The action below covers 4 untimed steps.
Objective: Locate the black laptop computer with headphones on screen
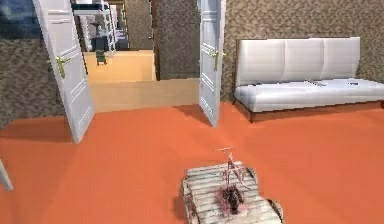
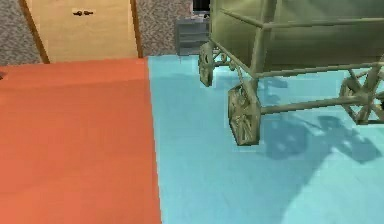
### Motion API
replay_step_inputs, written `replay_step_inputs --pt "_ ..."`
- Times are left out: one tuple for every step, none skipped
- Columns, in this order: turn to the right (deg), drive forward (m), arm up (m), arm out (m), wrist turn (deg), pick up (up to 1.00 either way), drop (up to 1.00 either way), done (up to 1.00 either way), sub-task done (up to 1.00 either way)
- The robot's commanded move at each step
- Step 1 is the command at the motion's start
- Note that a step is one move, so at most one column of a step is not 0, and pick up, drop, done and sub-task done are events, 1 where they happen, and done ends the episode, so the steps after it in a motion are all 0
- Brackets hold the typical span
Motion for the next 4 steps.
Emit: replay_step_inputs --pt "-39.0 0.00 0.00 0.00 0.0 0.00 0.00 0.00 0.00" --pt "0.0 0.65 0.00 0.00 0.0 0.00 0.00 0.00 0.00" --pt "9.0 0.00 0.00 0.00 0.0 0.00 0.00 0.00 0.00" --pt "0.0 1.00 0.00 0.00 0.0 0.00 0.00 0.00 0.00"
